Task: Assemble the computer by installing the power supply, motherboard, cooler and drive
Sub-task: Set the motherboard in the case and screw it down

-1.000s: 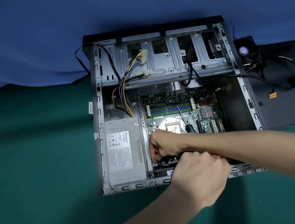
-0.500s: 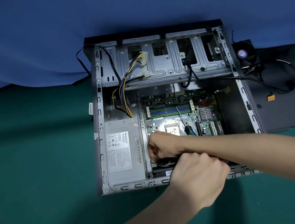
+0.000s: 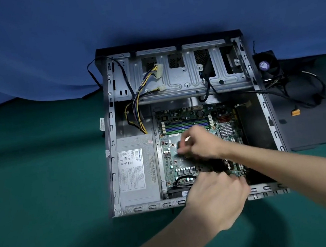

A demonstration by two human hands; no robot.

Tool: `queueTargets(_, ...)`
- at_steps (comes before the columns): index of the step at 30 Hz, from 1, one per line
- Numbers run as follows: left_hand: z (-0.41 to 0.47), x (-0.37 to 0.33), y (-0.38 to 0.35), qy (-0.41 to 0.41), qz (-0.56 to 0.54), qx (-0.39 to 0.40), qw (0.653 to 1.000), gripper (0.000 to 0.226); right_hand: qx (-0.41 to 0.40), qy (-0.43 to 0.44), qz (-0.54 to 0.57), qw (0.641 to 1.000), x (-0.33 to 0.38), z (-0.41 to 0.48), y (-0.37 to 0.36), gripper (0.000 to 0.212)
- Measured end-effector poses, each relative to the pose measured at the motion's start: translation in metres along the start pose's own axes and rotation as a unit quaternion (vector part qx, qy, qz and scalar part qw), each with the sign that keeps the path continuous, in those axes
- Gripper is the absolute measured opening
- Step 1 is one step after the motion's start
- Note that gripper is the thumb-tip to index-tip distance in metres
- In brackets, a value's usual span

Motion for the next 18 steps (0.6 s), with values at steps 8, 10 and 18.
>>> queueTargets(8,0.001,-0.002,0.004,-0.001,0.001,-0.001,1.000,0.012,0.079,-0.088,-0.284,0.952,-0.021,-0.056,0.020,0.060)
queueTargets(10,0.001,-0.002,0.005,-0.002,0.004,-0.009,1.000,0.012,0.078,-0.089,-0.271,0.955,-0.017,-0.053,0.017,0.054)
queueTargets(18,0.000,-0.002,0.004,-0.001,-0.021,-0.019,1.000,0.022,0.069,-0.089,-0.194,0.975,-0.022,-0.073,0.048,0.025)
Point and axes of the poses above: each hand's wrist, its own z-axis towards the middle knuckle, its own y-axis out of the back of the hand, x = y × z, the point moved 7 cm from there along z, towards the middle knuckle, and after that the axes turned 11 degrees about y, right-handed, at the moved point
